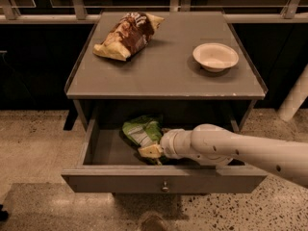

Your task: Pick green rice chip bag from top drawer and place on counter

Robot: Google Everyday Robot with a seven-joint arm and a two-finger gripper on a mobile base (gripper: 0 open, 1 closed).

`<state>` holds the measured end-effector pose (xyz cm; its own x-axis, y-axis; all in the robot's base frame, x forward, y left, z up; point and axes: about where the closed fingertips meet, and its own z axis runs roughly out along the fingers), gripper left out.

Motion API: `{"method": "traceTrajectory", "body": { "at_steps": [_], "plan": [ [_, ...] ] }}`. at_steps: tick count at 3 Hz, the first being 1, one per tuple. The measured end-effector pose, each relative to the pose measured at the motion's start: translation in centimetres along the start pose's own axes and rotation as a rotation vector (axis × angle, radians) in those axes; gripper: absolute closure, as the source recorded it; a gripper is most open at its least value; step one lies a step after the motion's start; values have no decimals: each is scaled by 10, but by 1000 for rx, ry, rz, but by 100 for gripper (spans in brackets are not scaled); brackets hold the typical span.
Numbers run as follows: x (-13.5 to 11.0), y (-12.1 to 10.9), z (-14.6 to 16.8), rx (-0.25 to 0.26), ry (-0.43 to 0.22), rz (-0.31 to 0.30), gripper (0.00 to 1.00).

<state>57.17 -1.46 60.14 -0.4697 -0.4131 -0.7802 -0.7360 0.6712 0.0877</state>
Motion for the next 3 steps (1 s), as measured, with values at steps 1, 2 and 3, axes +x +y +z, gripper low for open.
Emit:
{"method": "traceTrajectory", "body": {
  "at_steps": [1, 2, 3],
  "plan": [
    [0, 0, 0, 0, 0, 0, 100],
    [-3, 0, -2, 0, 0, 0, 100],
    [-1, -5, -14, -40, -11, -20, 100]
  ]
}}
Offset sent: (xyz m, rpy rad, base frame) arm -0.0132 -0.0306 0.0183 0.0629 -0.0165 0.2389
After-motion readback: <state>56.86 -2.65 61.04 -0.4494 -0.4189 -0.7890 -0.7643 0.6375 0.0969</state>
